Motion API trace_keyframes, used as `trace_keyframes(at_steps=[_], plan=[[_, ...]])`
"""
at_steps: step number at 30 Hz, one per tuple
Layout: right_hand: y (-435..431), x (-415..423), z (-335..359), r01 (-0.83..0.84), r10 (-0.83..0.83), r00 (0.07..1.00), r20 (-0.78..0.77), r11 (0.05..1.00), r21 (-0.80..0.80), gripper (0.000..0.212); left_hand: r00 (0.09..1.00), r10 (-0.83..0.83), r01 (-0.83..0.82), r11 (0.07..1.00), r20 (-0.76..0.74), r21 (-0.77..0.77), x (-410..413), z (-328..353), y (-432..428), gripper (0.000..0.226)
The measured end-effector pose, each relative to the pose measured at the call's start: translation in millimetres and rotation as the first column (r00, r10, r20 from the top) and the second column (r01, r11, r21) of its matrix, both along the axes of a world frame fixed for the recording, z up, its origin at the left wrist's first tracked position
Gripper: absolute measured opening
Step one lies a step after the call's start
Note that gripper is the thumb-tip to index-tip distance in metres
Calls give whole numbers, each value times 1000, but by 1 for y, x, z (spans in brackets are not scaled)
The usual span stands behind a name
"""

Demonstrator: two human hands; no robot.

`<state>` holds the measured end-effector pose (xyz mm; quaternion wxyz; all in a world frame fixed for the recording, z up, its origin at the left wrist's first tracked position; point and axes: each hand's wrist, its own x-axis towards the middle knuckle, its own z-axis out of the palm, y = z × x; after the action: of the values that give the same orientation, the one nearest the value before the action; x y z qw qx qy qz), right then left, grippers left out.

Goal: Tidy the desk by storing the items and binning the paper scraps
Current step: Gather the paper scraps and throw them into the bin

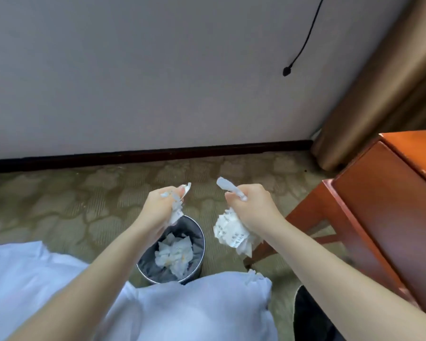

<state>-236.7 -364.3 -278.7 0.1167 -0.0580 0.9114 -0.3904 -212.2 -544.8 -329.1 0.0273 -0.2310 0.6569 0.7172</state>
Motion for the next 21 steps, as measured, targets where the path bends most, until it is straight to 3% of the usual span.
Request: trace_keyframes(at_steps=[10,17,21], plan=[[-63,-39,-120,9,-32,963,268,996,84,41,958,103,-88,994,267,-69,-27,-111,-47,43],[-93,-37,-204,53,-97,897,432,992,113,40,878,160,-169,985,452,-20,-20,-165,-63,44],[-110,-42,-238,60,-111,874,474,991,122,40,819,204,-241,970,536,0,-23,-187,-63,27]])
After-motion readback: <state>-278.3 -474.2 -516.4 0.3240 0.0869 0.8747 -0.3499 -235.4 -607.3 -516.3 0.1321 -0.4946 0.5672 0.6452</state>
